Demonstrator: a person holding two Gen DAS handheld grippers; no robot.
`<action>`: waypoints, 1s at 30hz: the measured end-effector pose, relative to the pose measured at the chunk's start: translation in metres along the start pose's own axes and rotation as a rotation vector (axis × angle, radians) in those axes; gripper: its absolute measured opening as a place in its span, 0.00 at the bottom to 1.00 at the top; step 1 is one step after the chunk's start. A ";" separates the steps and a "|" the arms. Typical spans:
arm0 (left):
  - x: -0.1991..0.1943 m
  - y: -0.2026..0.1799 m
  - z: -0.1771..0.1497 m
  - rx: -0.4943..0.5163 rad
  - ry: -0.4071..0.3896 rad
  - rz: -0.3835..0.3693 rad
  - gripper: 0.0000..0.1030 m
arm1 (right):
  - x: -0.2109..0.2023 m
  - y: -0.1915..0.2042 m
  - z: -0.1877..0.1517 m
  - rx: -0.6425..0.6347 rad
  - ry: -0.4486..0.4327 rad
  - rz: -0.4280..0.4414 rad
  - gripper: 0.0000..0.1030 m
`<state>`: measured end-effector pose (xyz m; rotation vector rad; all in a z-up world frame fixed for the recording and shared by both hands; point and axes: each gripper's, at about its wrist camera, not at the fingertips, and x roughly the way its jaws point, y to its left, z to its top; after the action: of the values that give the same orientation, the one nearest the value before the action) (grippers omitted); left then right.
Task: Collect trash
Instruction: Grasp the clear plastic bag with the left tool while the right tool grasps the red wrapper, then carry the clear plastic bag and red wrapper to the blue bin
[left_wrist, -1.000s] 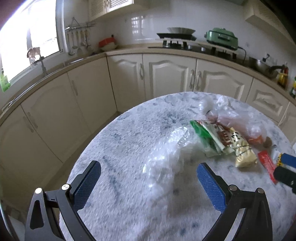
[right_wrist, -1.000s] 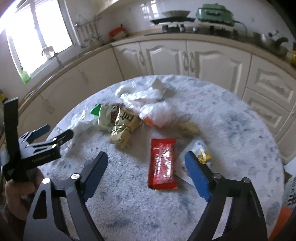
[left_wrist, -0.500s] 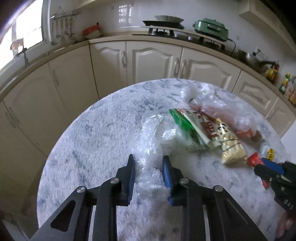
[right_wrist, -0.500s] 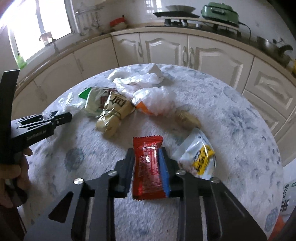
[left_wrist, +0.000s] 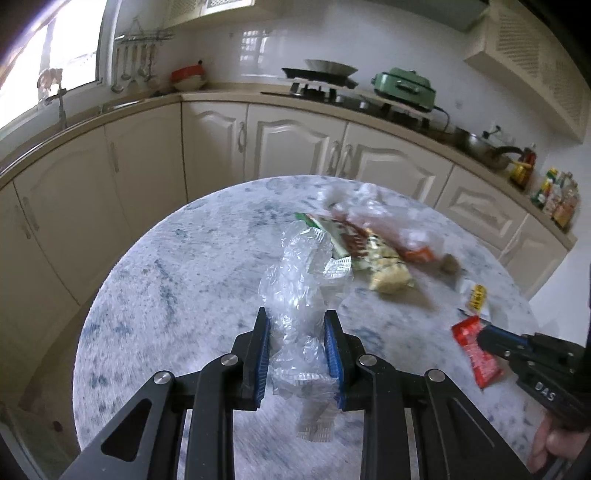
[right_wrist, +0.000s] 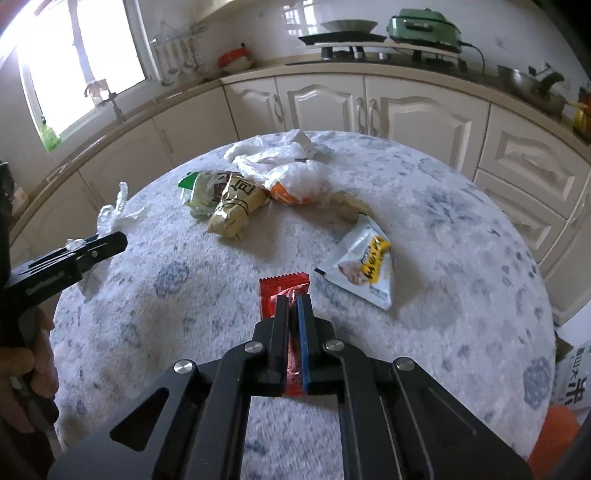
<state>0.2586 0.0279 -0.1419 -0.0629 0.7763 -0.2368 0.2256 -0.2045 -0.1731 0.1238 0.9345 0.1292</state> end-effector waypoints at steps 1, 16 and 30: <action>-0.002 -0.001 -0.002 0.000 -0.002 -0.004 0.23 | -0.002 0.000 -0.001 0.002 0.000 0.006 0.07; -0.057 -0.035 -0.058 0.005 0.004 -0.014 0.23 | 0.004 0.022 -0.019 -0.123 0.040 -0.040 0.13; -0.094 -0.090 -0.066 0.050 -0.040 -0.077 0.23 | -0.051 -0.015 -0.014 -0.001 -0.062 0.004 0.10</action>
<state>0.1306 -0.0358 -0.1113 -0.0500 0.7281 -0.3267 0.1852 -0.2273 -0.1436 0.1278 0.8725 0.1286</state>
